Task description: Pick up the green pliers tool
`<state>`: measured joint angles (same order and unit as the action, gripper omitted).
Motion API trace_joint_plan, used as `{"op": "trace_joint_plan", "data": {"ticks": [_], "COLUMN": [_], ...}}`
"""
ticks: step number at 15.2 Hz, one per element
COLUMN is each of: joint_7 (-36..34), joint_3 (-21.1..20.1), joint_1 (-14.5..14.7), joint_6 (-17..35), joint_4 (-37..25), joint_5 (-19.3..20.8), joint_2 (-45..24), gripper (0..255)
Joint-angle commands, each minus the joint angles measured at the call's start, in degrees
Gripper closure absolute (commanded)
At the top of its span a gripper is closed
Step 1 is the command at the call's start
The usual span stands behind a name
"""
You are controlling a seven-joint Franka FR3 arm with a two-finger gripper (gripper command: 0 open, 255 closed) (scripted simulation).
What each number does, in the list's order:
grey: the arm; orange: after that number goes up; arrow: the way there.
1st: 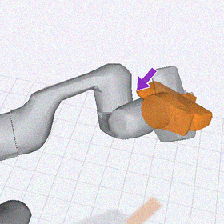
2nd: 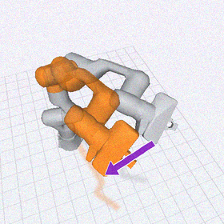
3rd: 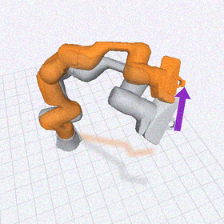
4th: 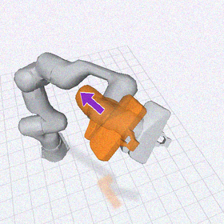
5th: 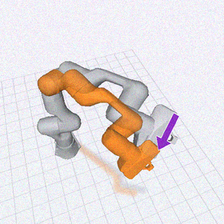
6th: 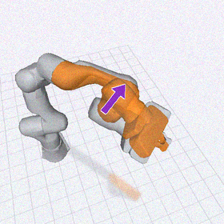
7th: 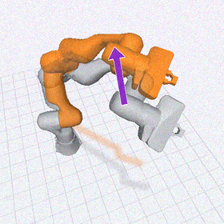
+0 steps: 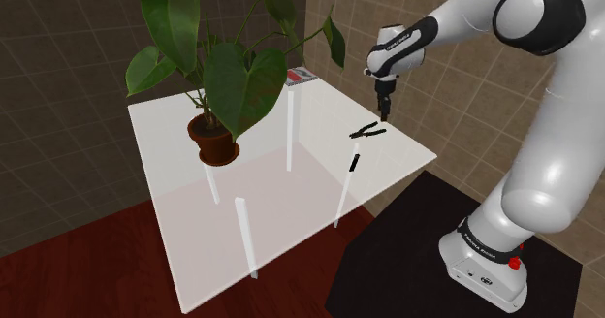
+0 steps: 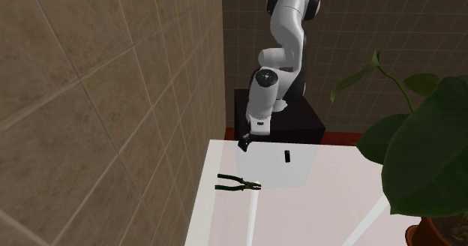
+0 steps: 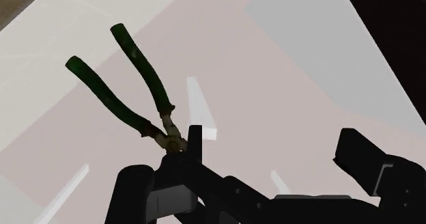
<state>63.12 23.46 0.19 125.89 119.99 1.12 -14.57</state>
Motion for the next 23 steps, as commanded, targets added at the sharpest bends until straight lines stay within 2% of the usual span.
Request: {"op": "trace_joint_plan", "data": {"ticks": [1, 10, 20, 21, 23], "joint_7": [3.72, 14.41, 14.69, 14.62, 14.62], "joint_3": [-0.81, -6.07, -7.11, -7.11, -7.11], "joint_1": [-1.23, -6.58, -7.44, -7.37, -7.38], "joint_6": [0.82, 1.13, 4.39, 4.46, 4.45], "joint_4": [-3.83, -23.28, -25.06, -24.91, -24.93], "joint_5": [-1.80, -5.27, -6.11, -6.11, -6.11], "joint_2": [-5.15, -26.19, -31.29, -31.21, -31.23], "gripper": [0, 0, 0, 255, 255]}}
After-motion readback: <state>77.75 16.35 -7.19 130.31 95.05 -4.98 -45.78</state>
